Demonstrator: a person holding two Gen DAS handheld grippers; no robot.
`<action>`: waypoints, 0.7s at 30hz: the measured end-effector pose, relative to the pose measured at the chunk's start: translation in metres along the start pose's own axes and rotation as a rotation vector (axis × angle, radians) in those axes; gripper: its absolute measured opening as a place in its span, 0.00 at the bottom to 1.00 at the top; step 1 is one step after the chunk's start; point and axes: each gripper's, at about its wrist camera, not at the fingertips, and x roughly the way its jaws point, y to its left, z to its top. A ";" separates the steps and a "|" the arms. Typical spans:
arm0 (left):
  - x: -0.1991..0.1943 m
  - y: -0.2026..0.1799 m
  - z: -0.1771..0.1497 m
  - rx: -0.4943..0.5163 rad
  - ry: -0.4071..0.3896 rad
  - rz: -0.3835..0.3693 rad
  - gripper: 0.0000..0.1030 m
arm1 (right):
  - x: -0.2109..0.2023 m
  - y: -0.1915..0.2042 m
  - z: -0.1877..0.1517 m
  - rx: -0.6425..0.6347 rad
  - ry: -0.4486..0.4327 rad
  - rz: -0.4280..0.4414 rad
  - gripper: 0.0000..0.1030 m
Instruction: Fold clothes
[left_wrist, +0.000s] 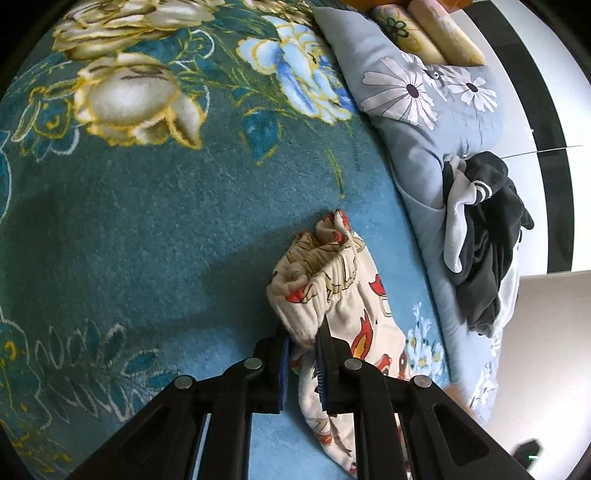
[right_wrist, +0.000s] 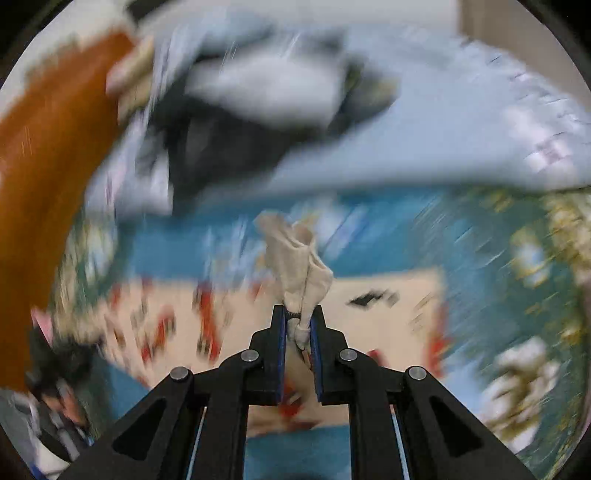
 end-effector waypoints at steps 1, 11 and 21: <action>-0.002 0.002 0.000 -0.006 0.004 -0.010 0.13 | 0.019 0.015 -0.010 -0.036 0.059 -0.024 0.12; -0.012 0.021 -0.009 -0.059 -0.009 -0.094 0.60 | 0.051 0.038 -0.041 -0.108 0.233 -0.068 0.32; 0.006 0.015 0.005 -0.078 -0.023 -0.025 0.56 | -0.005 -0.005 -0.043 0.109 0.102 0.107 0.43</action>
